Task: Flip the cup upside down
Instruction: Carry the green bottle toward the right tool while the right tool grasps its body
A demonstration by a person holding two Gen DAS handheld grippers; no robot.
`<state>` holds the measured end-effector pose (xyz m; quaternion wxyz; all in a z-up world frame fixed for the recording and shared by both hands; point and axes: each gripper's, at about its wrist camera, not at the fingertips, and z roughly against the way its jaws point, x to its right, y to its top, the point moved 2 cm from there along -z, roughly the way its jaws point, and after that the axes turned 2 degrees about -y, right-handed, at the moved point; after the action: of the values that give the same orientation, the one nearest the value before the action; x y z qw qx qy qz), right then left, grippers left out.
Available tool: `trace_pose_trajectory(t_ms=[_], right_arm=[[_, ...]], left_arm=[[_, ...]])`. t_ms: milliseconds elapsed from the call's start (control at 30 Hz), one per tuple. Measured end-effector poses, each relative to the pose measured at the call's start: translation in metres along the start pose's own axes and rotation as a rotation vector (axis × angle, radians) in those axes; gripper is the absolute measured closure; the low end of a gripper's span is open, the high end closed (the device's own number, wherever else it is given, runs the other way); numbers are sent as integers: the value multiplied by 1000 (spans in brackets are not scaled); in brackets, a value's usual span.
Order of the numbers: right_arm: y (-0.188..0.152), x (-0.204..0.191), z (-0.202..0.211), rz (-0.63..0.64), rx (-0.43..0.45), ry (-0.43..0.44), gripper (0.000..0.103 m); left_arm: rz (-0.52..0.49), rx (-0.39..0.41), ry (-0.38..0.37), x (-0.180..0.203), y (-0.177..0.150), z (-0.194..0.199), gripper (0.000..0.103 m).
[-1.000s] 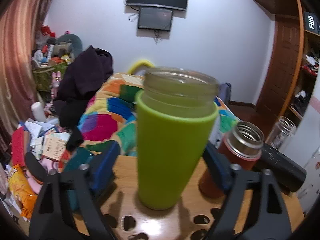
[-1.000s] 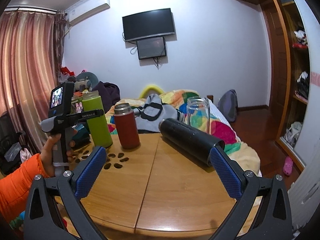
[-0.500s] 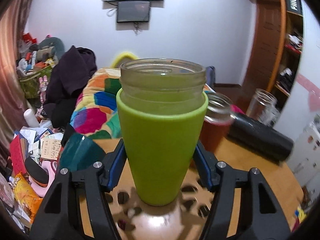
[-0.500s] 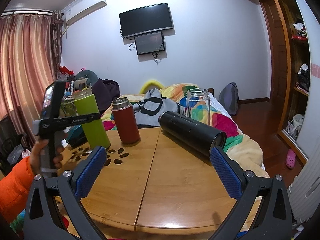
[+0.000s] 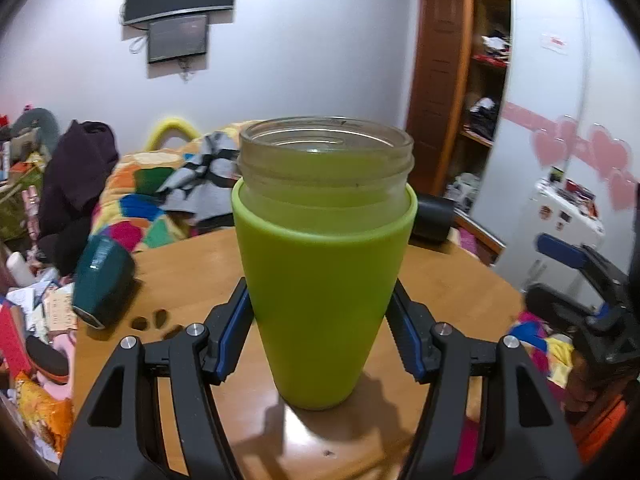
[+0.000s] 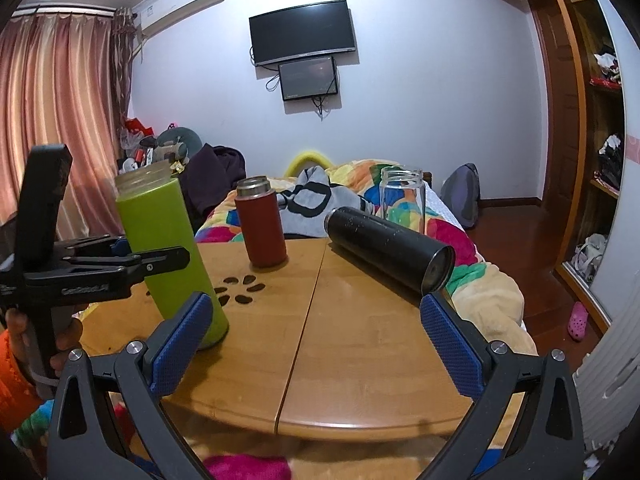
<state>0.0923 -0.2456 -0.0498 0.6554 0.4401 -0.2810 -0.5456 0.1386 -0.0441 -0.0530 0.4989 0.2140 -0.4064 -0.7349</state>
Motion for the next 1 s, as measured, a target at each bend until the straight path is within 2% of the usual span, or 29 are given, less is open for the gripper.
trace_pose_trajectory(t_ms=[100, 433, 600, 733, 833, 1000], right_arm=[[-2, -3, 4, 17, 0, -1, 0], [-9, -19, -10, 53, -33, 47, 0], [-16, -30, -23, 75, -57, 76, 0], [-20, -36, -36, 73, -75, 133, 0], [-24, -47, -49, 109, -93, 156, 0], [-35, -68, -76, 173, -131, 211, 0]], left_arm=[[0, 5, -46, 10, -4, 3, 39], [-13, 12, -85, 16, -6, 3, 39], [-29, 38, -96, 17, -6, 15, 32], [-10, 55, -107, 9, -9, 26, 30], [29, 73, -111, -4, -14, 34, 21], [83, 68, -178, -12, -13, 32, 20]])
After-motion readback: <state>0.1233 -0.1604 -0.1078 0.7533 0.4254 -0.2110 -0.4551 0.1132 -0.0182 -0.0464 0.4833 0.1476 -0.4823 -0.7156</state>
